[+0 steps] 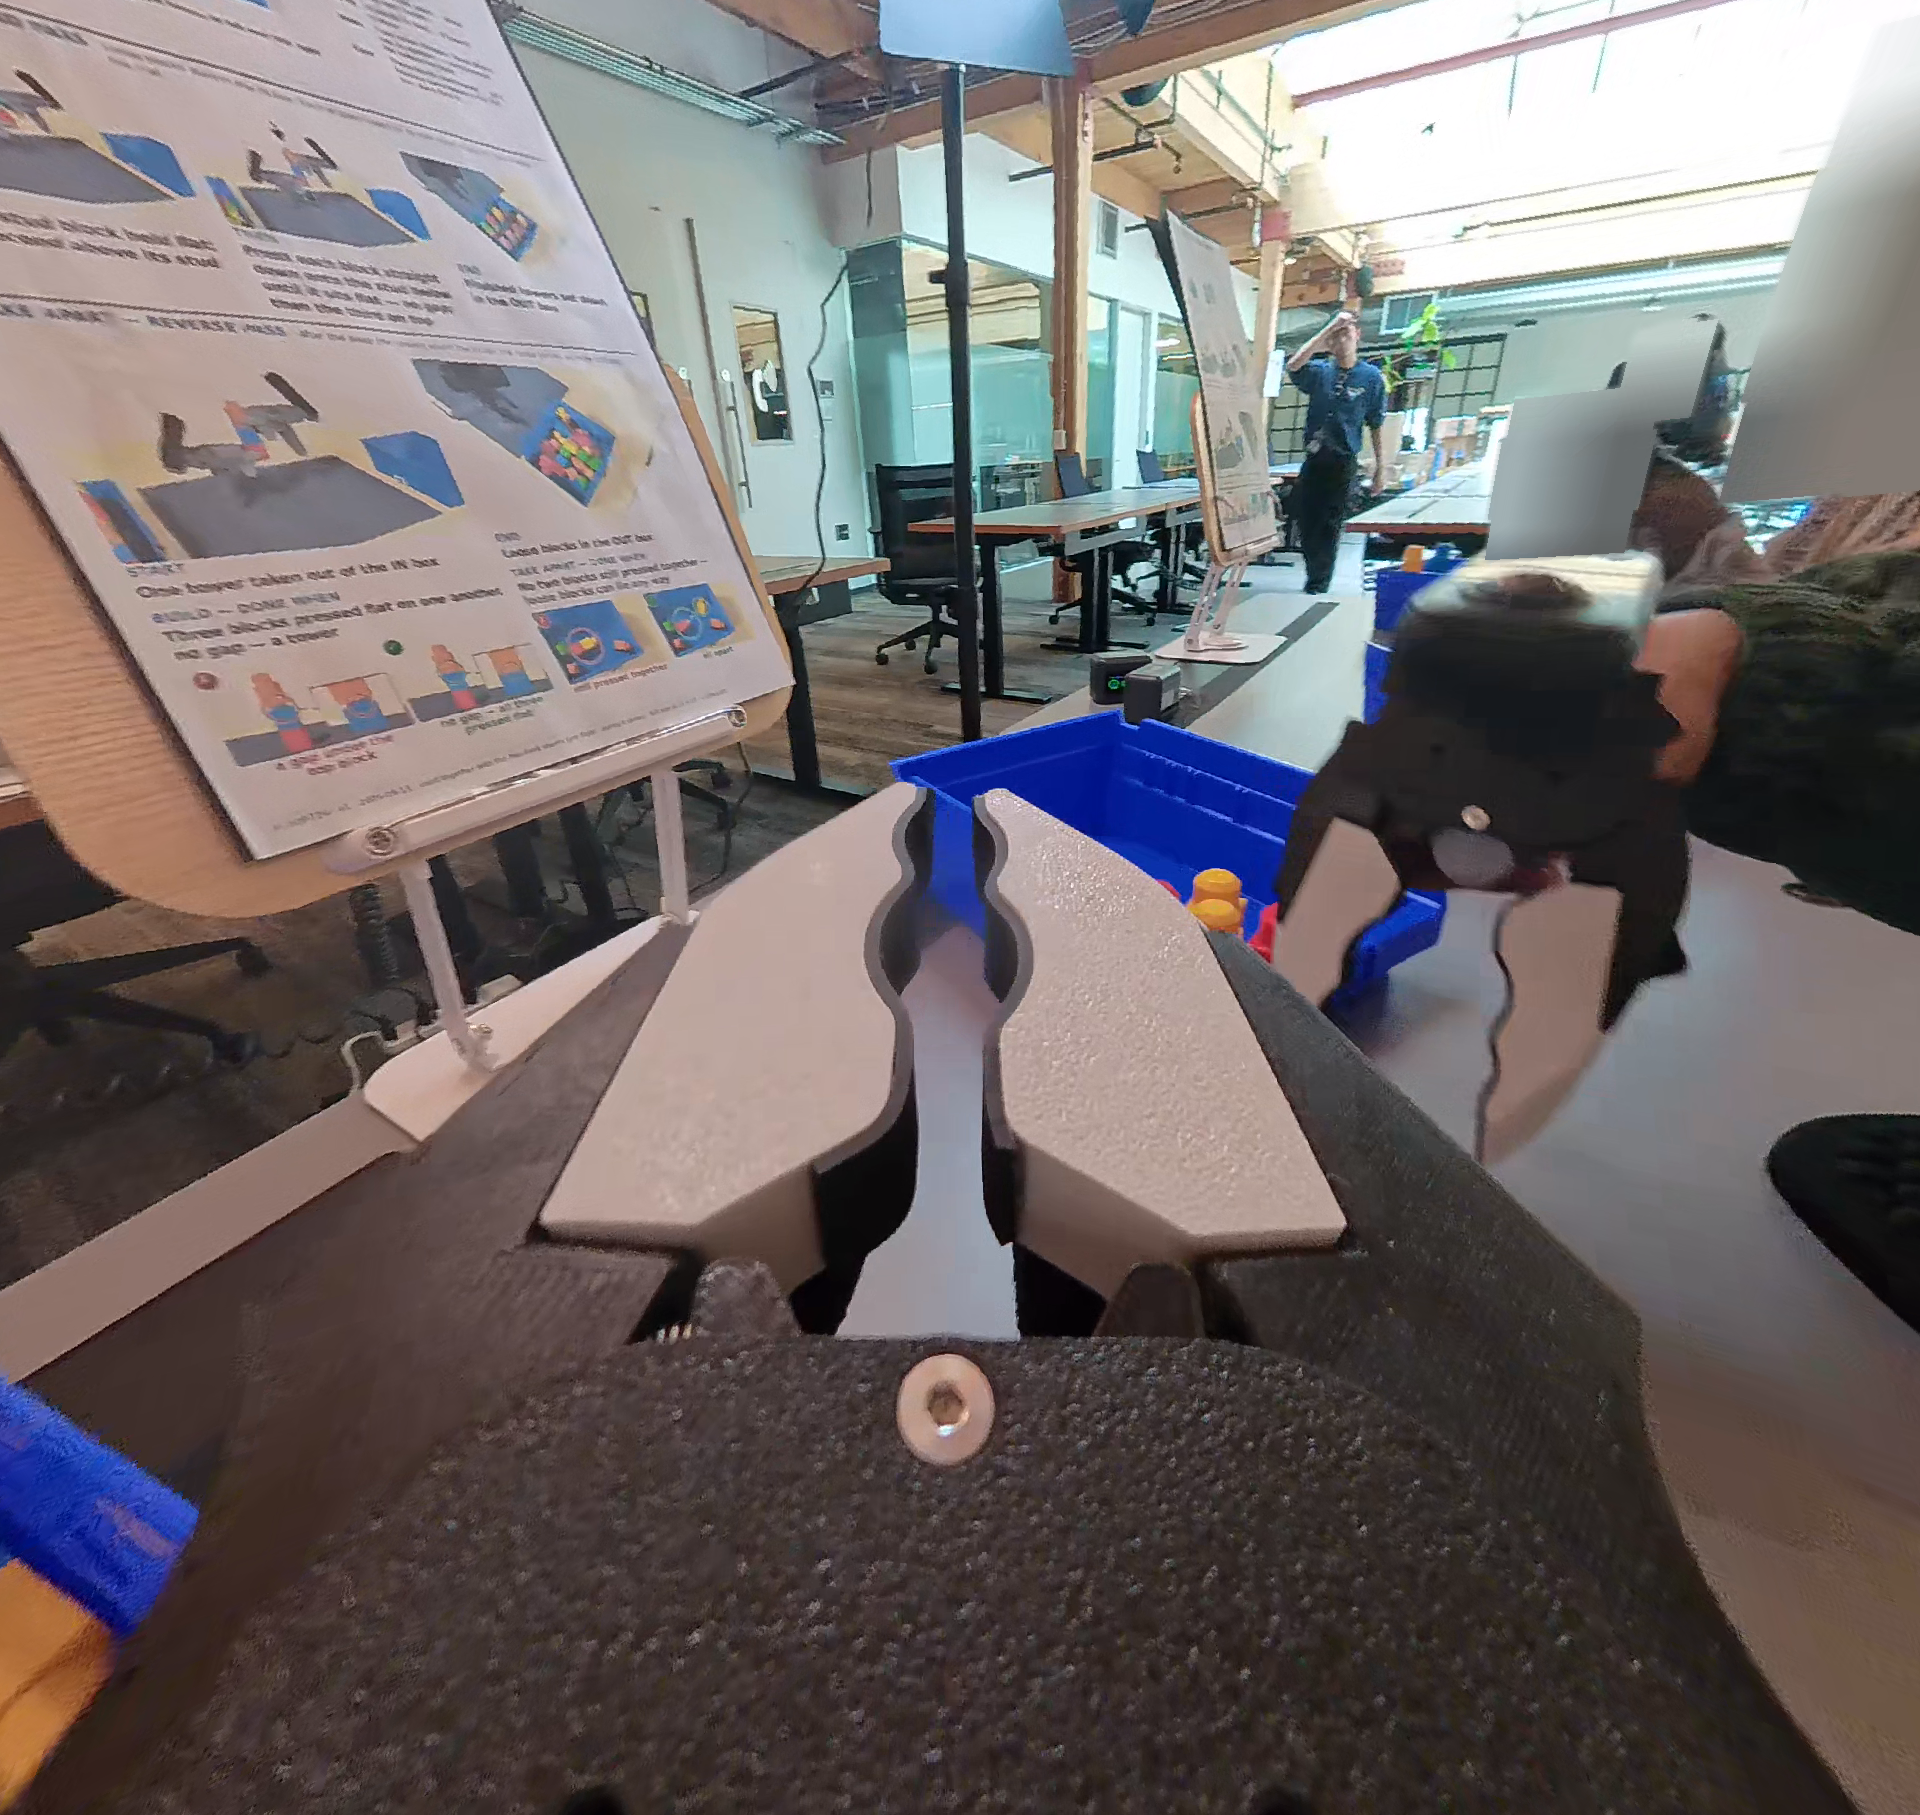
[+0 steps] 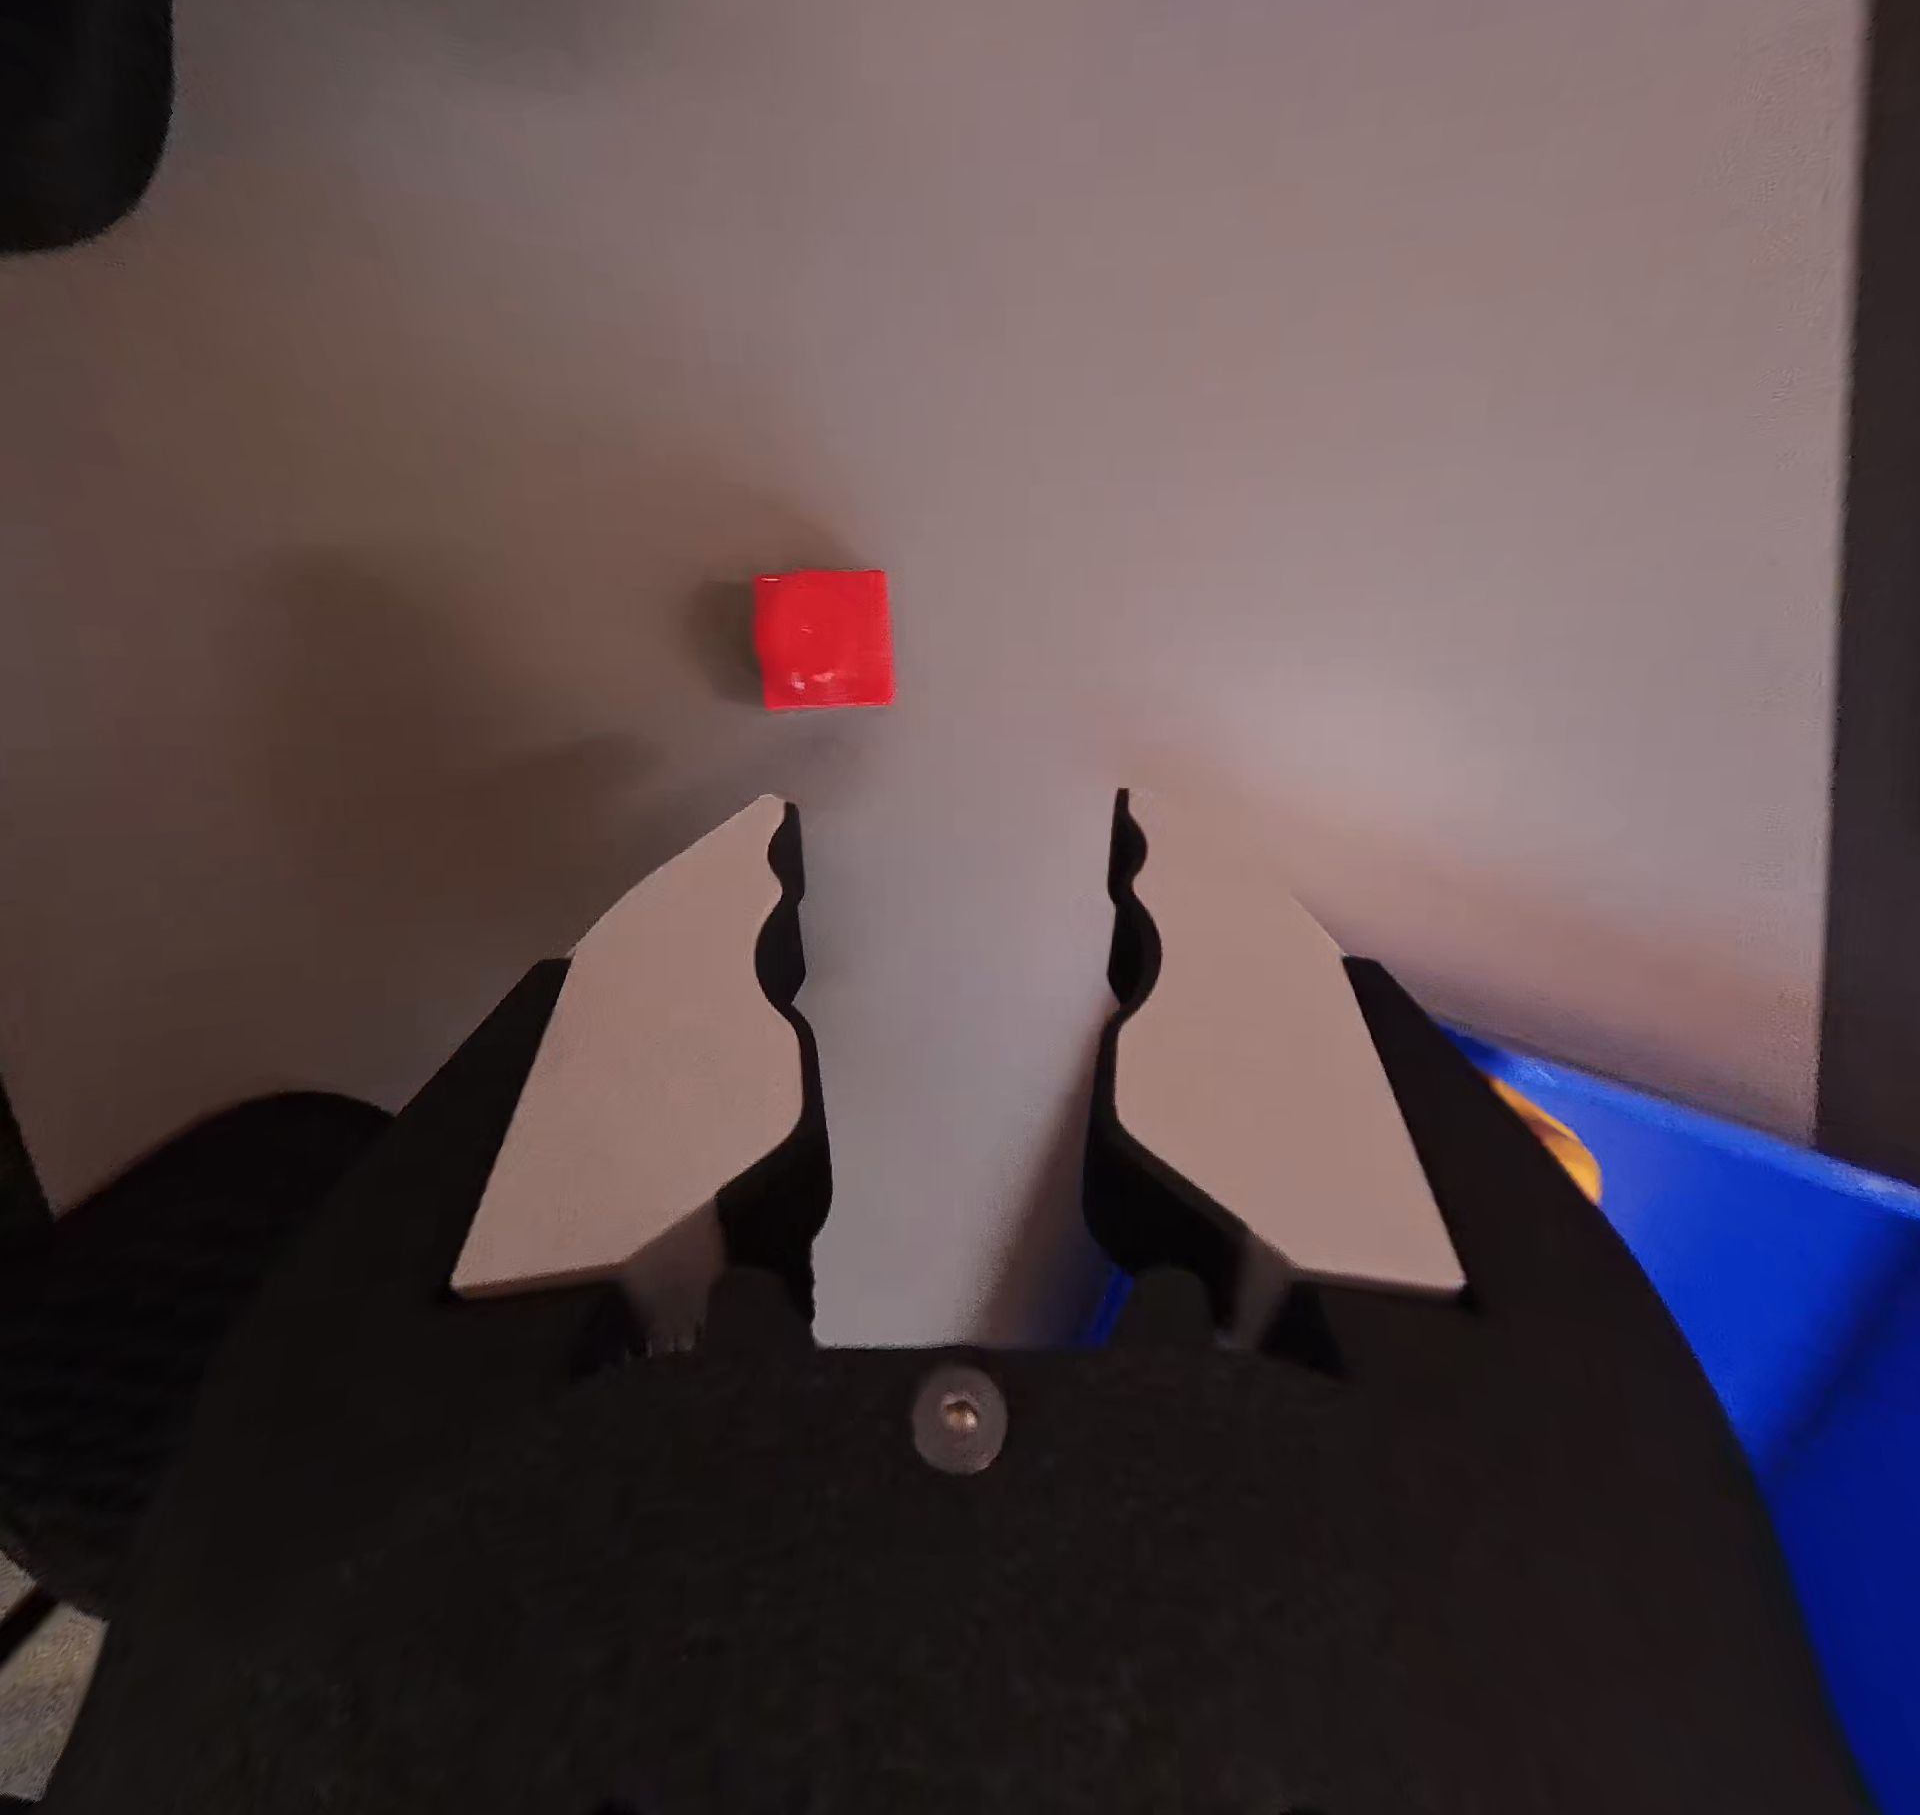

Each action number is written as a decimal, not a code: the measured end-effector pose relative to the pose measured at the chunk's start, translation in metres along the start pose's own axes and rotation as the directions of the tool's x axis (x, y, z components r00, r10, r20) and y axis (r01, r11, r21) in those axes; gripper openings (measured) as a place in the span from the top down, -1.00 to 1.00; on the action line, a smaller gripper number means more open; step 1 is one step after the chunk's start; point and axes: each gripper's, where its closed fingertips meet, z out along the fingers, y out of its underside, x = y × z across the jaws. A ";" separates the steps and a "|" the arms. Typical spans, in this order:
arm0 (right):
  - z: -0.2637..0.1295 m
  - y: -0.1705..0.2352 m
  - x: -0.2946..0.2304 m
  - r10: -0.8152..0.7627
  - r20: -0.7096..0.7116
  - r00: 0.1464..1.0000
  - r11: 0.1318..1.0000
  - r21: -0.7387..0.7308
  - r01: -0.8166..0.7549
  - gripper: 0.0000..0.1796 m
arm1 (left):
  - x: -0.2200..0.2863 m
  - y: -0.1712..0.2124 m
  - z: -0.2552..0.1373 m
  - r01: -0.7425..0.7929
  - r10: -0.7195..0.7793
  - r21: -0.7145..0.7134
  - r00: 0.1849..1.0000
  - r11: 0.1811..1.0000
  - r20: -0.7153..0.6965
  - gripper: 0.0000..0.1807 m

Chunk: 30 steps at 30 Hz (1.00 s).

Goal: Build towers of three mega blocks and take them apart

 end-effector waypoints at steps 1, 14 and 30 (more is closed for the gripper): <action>0.008 0.000 -0.006 -0.018 0.012 1.000 1.000 -0.016 0.018 0.36 | -0.003 -0.001 -0.002 -0.011 0.010 0.003 1.000 1.000 0.020 0.94; 0.040 -0.019 -0.030 -0.086 0.074 0.993 0.996 0.014 0.086 0.68 | -0.029 0.000 -0.012 -0.092 0.096 -0.033 0.980 0.995 0.177 0.99; -0.094 0.203 0.134 0.584 -0.437 0.684 0.706 -0.142 -0.694 0.68 | -0.056 0.019 -0.014 -0.048 0.070 -0.078 0.946 0.996 0.318 1.00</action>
